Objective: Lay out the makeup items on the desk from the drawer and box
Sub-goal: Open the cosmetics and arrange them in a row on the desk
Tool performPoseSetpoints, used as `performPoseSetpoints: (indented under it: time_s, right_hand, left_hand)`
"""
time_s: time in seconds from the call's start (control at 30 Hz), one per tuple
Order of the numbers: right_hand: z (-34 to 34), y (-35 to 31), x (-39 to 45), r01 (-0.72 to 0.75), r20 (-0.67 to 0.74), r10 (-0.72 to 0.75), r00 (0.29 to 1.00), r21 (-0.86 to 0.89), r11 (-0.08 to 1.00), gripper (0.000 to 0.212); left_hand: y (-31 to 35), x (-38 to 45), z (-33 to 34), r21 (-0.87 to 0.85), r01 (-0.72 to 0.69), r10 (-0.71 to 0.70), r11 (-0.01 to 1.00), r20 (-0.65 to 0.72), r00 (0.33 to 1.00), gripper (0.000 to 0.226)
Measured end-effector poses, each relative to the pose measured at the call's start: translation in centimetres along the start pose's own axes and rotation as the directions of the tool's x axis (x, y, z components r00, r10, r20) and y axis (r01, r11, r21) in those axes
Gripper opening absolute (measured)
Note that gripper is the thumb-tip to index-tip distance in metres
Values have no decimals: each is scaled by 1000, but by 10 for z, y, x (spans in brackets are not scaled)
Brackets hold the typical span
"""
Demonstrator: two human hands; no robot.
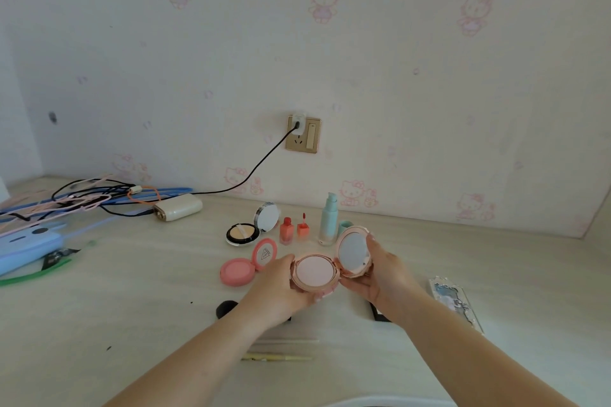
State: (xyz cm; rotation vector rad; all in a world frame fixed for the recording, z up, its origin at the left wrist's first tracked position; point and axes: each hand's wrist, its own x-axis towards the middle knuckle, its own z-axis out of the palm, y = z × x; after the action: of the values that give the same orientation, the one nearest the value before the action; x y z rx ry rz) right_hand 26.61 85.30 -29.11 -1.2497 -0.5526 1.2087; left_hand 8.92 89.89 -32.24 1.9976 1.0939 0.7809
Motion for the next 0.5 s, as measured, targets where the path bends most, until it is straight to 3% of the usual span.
performPoseSetpoints:
  time_s: [0.17,0.5]
  right_hand:
    - [2,4,10,-35,-34,36,999,21,999,36]
    - [16,6,37,-60,-81,52,995,-99,993,35]
  left_hand:
    - [-5,5,4,311,-12,22,950,-28,999,56]
    - [-21,18,5,432,-2,23,902,-44,999,37]
